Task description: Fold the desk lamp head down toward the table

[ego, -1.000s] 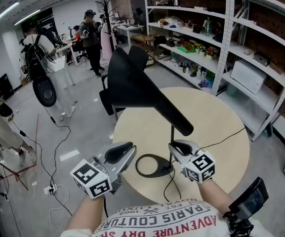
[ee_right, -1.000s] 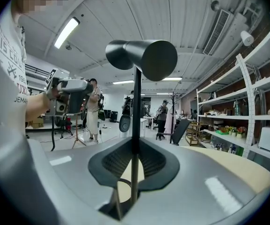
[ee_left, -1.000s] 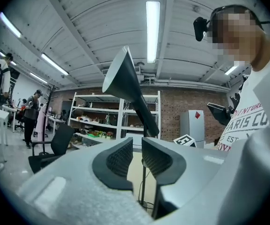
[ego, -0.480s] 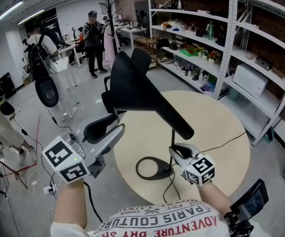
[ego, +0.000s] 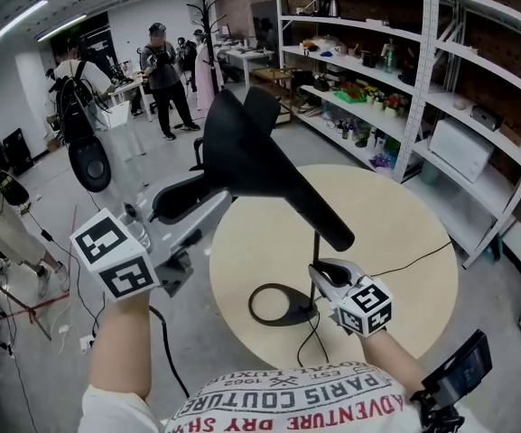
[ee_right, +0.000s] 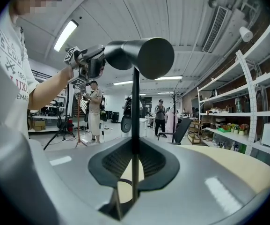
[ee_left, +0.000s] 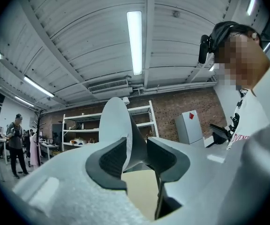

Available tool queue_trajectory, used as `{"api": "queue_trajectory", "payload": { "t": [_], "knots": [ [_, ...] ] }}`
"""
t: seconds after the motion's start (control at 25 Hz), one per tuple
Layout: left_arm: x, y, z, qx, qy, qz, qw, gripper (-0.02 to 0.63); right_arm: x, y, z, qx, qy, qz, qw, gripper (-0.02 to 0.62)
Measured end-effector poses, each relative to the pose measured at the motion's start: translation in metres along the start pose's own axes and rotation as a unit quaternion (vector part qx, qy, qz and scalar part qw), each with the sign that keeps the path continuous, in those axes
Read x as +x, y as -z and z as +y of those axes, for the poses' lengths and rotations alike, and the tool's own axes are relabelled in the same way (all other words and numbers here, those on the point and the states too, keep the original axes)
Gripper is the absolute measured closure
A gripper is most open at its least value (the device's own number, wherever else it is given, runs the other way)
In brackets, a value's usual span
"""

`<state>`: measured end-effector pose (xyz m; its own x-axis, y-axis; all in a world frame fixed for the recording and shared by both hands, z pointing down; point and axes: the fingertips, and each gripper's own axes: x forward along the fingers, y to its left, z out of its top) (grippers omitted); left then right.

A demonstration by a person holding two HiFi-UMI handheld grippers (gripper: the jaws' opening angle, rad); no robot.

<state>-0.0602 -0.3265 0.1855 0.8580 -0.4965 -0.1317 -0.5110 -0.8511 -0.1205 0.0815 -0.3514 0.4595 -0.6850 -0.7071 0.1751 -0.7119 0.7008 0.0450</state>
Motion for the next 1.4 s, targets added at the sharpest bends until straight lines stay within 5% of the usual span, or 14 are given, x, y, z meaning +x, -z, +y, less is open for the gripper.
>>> {"api": "queue_trajectory", "payload": {
  "t": [0.2, 1.0, 1.4],
  "knots": [
    [0.0, 0.003, 0.003, 0.0, -0.003, -0.006, 1.0, 0.555, 0.002, 0.005, -0.002, 0.001, -0.002, 0.001, 1.0, 0.551],
    [0.003, -0.003, 0.005, -0.008, 0.018, 0.0, 0.9998, 0.566, -0.002, -0.003, -0.005, 0.004, 0.005, -0.005, 1.0, 0.552],
    [-0.01, 0.017, 0.01, -0.044, 0.007, -0.026, 0.9987, 0.567, 0.0, 0.003, -0.003, 0.005, 0.002, -0.007, 1.0, 0.551]
  ]
}}
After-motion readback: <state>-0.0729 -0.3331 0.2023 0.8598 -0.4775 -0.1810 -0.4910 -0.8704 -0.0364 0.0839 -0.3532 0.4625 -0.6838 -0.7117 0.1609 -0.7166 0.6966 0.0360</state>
